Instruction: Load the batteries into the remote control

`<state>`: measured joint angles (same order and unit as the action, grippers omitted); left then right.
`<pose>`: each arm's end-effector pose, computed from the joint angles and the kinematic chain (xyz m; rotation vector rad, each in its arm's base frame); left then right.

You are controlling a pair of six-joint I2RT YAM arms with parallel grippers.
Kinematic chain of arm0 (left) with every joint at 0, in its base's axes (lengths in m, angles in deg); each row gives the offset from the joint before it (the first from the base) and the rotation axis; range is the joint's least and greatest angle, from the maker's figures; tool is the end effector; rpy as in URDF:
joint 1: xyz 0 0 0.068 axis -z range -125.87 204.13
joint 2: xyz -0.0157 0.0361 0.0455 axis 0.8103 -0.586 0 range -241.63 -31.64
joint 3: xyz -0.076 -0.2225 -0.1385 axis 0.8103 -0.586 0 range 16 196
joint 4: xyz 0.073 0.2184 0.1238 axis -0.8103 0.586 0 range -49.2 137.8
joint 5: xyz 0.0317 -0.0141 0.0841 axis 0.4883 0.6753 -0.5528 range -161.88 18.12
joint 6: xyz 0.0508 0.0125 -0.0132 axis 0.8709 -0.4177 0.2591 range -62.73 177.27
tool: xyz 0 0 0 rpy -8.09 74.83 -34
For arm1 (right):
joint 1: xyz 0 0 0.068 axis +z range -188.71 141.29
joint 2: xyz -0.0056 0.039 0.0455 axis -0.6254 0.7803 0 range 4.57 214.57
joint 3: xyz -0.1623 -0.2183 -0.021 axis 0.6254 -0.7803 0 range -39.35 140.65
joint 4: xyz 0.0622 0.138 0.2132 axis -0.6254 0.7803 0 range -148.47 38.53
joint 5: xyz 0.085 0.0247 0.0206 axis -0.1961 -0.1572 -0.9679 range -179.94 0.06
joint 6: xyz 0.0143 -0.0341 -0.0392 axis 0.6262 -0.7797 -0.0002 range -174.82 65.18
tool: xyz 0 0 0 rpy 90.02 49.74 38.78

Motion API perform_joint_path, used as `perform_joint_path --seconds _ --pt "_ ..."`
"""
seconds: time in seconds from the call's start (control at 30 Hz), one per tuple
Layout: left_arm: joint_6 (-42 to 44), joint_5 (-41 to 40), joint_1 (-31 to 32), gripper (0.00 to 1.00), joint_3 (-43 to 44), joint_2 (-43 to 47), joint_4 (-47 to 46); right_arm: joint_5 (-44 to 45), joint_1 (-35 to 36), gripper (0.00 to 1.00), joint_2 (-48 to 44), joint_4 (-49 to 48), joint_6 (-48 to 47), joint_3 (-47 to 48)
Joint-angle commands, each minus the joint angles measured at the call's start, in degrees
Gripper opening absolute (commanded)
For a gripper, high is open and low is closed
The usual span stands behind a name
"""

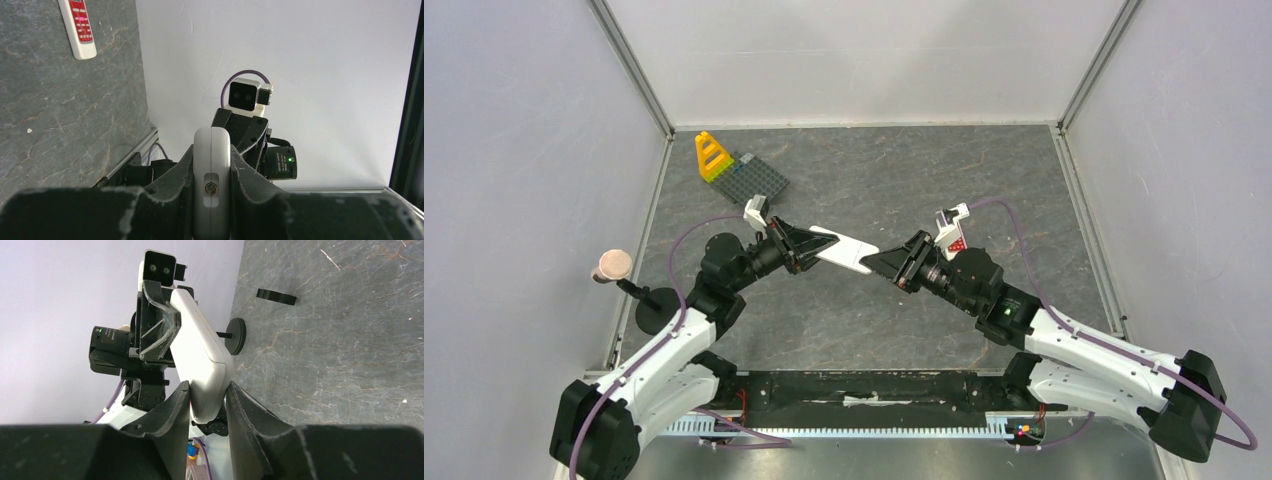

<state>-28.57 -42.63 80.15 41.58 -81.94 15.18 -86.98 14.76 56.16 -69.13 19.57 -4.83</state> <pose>0.1757 -0.1052 0.2704 -0.4994 1.8564 -1.8354 0.1305 0.1730 0.2936 0.4020 1.9276 1.5581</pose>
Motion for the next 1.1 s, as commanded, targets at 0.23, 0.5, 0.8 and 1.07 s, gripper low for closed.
perform_joint_path --seconds 0.23,0.5,0.8,1.07 --pt "-3.2 3.7 -0.4 0.02 0.7 -0.5 -7.8 -5.2 -0.1 0.19 4.2 -6.8 1.6 -2.1" --pt "0.0 9.7 -0.3 0.02 2.2 -1.6 -9.1 -8.1 -0.1 0.14 7.9 -12.4 2.8 -2.6" --pt "0.5 11.9 1.5 0.02 1.7 -2.9 -11.1 -9.6 -0.1 0.12 12.3 -17.3 3.6 -1.6" --pt "2.1 11.0 2.1 0.02 1.1 -1.9 -10.3 -9.8 -0.1 0.13 15.1 -18.7 4.1 0.9"
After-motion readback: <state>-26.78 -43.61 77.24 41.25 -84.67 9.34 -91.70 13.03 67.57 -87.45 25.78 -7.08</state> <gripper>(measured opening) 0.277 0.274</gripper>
